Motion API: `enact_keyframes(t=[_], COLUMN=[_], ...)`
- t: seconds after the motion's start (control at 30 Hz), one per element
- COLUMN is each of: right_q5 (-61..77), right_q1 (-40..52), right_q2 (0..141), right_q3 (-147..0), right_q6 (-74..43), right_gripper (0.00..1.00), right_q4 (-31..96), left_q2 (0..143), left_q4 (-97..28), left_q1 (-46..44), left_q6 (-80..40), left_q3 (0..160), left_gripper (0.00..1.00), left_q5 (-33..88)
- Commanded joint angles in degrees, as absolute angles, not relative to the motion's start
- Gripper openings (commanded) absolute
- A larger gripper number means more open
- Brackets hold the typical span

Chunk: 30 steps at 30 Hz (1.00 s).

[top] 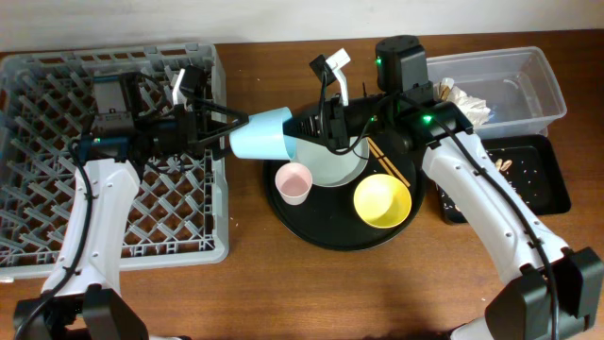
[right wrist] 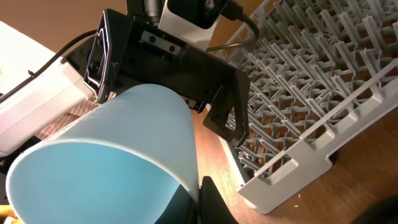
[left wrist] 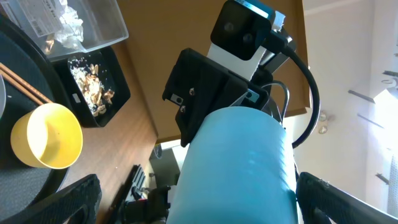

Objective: Sort waste into correct bins and load items into the dishwasher rack
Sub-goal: 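Lift the blue cup toward the left gripper and hand it over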

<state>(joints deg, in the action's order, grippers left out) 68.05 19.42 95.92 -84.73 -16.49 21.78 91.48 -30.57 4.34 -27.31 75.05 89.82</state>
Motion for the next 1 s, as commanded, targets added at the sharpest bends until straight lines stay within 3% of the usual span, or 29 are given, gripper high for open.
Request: enact_keyframes(t=[0.0, 0.13, 0.23, 0.67, 0.83, 0.97], right_q5=[68.9, 65.5, 63.8, 62.3, 62.3, 62.3], right_q1=[19.1, 19.1, 19.6, 23.2, 23.6, 24.1], right_q2=[96.6, 97.0, 97.9, 102.9, 103.6, 103.9], right_q3=[-84.5, -84.5, -84.5, -84.5, -84.5, -84.5], right_q6=[-17.0, -17.0, -16.8, -21.6, -21.6, -21.6], right_gripper=[0.04, 0.04, 0.04, 0.04, 0.04, 0.04], right_q4=[21.4, 21.6, 21.6, 10.1, 10.3, 10.4], left_q2=[90.1, 90.1, 90.0, 89.9, 89.9, 89.9], left_q4=[-30.4, -30.4, -30.4, -30.4, -30.4, -30.4], left_q1=[4.4, 4.4, 4.3, 2.4, 2.2, 2.2], left_q6=[-27.6, -28.6, -28.7, -28.7, -28.7, -28.7], left_q3=[76.1, 76.1, 76.1, 76.1, 76.1, 76.1], left_gripper=[0.99, 0.99, 0.89, 0.89, 0.7, 0.68], left_q5=[90.2, 90.2, 90.2, 90.2, 90.2, 90.2])
